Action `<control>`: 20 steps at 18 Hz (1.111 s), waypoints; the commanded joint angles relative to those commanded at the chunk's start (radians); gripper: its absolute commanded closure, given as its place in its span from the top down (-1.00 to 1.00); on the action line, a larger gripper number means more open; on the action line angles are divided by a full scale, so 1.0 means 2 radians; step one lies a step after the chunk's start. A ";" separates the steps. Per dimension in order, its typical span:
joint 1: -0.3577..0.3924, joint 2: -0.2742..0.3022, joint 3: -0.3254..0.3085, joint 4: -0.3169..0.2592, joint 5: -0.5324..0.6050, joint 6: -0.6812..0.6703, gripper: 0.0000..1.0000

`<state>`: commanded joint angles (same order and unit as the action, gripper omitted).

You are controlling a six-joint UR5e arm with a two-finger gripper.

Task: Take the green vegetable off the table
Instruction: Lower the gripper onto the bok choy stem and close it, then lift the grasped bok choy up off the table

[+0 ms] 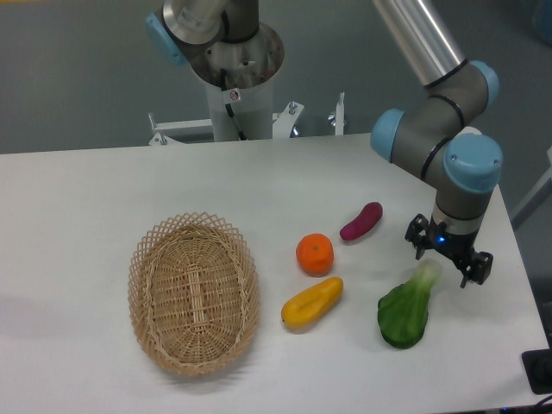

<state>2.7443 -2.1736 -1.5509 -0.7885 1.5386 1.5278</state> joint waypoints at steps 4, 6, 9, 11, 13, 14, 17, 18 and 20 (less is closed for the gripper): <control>-0.001 -0.006 -0.006 0.001 0.000 -0.001 1.00; -0.001 -0.006 -0.011 0.000 0.001 -0.001 1.00; -0.002 -0.007 -0.011 0.005 0.001 -0.006 1.00; -0.007 -0.007 -0.013 0.014 0.002 -0.008 0.65; -0.007 -0.005 -0.013 0.014 0.002 -0.016 0.09; -0.008 -0.004 -0.013 0.015 0.001 -0.026 -0.08; -0.008 -0.005 -0.013 0.016 0.002 -0.032 -0.28; -0.008 -0.005 -0.013 0.016 0.002 -0.030 -0.42; -0.008 -0.004 -0.013 0.016 0.002 -0.029 -0.42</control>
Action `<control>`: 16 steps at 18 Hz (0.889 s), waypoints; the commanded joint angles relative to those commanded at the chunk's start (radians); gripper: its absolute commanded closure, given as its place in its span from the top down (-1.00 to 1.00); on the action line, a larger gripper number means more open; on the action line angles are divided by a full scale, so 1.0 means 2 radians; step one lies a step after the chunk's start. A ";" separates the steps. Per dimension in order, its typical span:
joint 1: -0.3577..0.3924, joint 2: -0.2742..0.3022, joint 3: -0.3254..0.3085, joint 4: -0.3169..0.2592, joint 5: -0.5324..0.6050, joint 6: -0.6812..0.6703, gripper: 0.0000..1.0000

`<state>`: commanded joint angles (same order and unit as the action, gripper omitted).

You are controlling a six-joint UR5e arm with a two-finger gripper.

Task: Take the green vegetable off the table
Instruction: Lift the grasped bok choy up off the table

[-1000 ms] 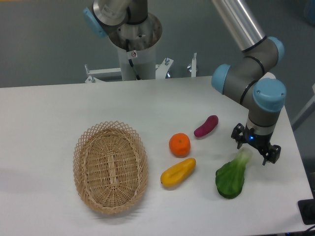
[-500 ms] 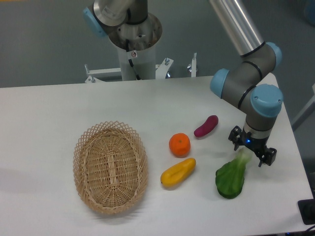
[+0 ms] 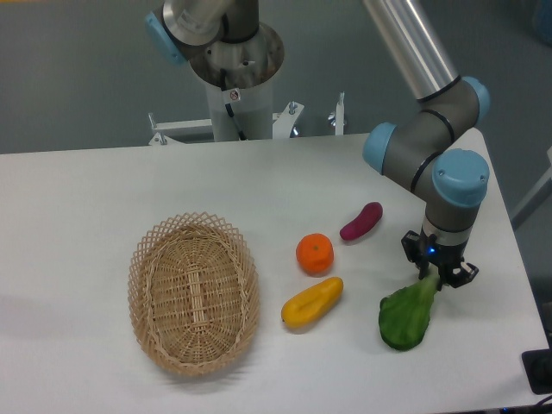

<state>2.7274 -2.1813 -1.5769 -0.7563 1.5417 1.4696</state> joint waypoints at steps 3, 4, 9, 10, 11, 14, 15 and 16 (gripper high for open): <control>0.001 0.002 0.001 0.000 0.000 0.001 -0.42; 0.001 0.004 0.002 0.000 0.000 0.001 -0.42; 0.002 0.037 0.012 -0.003 -0.005 -0.005 -0.42; 0.002 0.045 0.012 -0.003 -0.008 -0.005 -0.42; 0.002 0.054 0.011 -0.004 -0.015 -0.011 -0.42; 0.000 0.082 0.007 -0.008 -0.057 -0.070 -0.42; -0.003 0.093 0.004 -0.009 -0.073 -0.085 -0.41; -0.005 0.106 0.000 -0.011 -0.085 -0.093 -0.41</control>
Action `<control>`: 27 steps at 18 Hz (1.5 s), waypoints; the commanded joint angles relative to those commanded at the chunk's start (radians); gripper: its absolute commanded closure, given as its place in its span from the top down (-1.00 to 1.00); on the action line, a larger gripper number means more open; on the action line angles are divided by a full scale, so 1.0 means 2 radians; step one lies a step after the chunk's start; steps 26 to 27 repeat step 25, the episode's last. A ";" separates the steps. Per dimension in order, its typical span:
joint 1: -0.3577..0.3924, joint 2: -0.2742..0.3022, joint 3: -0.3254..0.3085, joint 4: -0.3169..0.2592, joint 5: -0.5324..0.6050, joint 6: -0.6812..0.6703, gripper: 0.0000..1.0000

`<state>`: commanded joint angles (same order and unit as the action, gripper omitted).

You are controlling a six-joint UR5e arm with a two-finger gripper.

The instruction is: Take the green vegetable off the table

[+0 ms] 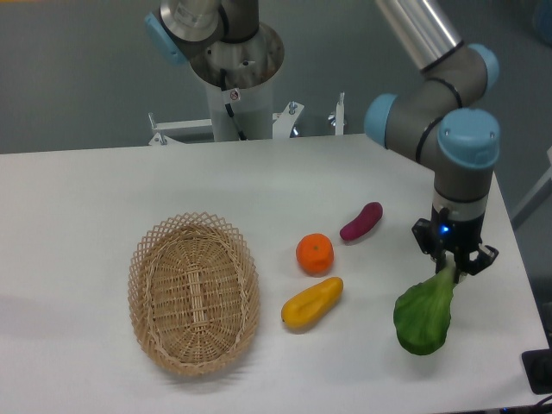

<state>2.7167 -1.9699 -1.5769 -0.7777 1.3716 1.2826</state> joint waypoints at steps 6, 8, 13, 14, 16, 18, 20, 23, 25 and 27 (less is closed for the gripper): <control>-0.002 0.038 -0.021 -0.006 -0.032 -0.027 -0.41; -0.001 0.048 -0.019 -0.006 -0.039 -0.044 -0.41; 0.001 0.052 -0.015 -0.006 -0.046 -0.055 -0.41; 0.001 0.052 -0.014 -0.006 -0.046 -0.055 -0.41; 0.001 0.052 -0.012 -0.006 -0.046 -0.055 -0.41; 0.001 0.052 -0.012 -0.006 -0.046 -0.056 -0.41; 0.000 0.055 -0.014 -0.006 -0.046 -0.061 -0.41; -0.001 0.055 -0.012 -0.006 -0.045 -0.065 -0.42; -0.002 0.055 -0.012 -0.006 -0.045 -0.065 -0.42; -0.002 0.055 -0.012 -0.006 -0.045 -0.065 -0.42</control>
